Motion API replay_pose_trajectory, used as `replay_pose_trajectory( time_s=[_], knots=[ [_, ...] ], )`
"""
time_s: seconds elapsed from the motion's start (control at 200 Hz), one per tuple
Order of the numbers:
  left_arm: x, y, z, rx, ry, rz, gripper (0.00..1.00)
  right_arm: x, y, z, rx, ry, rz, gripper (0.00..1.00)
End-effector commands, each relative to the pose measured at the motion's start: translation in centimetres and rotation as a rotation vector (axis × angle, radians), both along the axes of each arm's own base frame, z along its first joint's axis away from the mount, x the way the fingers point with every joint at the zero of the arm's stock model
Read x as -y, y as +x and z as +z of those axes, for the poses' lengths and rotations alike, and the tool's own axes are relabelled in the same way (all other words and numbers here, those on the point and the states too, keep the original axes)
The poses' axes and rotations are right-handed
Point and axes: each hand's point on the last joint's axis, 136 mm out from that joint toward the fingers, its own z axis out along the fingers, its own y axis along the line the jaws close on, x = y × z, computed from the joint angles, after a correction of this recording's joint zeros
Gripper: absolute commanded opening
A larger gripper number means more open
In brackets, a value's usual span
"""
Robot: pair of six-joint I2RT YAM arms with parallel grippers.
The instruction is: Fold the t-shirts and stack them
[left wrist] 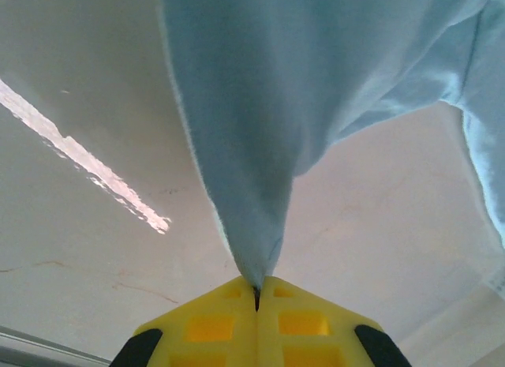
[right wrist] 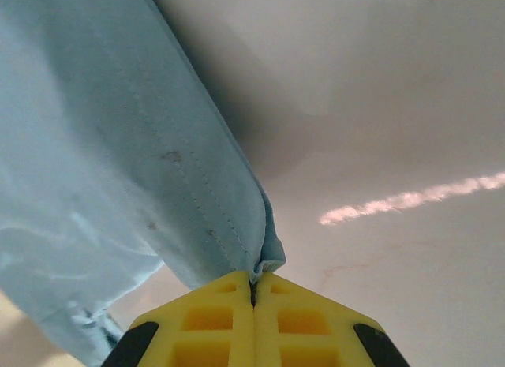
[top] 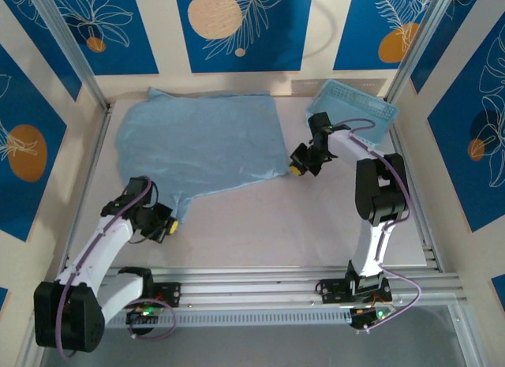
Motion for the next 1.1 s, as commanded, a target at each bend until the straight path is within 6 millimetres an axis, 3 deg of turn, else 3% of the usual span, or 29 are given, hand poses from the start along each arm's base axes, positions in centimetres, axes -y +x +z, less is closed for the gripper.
replay_pose_trajectory(
  time_s=[0.0, 0.335, 0.68, 0.775, 0.945, 1.095],
  knots=[
    [-0.4, -0.8, 1.2, -0.014, 0.022, 0.042, 0.00, 1.8, -2.2, 0.7, -0.005, -0.091, 0.024, 0.00],
    [-3.8, -3.1, 4.9, 0.011, 0.174, 0.141, 0.00, 4.2, -3.6, 4.6, 0.064, -0.188, 0.063, 0.00],
    [-6.7, -7.3, 5.3, -0.032, 0.293, 0.245, 0.00, 6.3, -6.8, 4.8, 0.018, -0.255, 0.055, 0.00],
    [-6.9, -8.3, 4.2, -0.072, 0.307, 0.242, 0.00, 7.2, -7.3, 3.7, -0.009, -0.304, 0.034, 0.00],
    [-7.2, -8.8, 2.4, -0.112, 0.334, 0.228, 0.00, 8.1, -8.1, -0.2, -0.099, -0.303, -0.007, 0.00],
    [-7.1, -8.8, 1.6, -0.142, 0.340, 0.209, 0.00, 8.2, -7.5, -1.0, -0.114, -0.298, 0.002, 0.00]
  ],
)
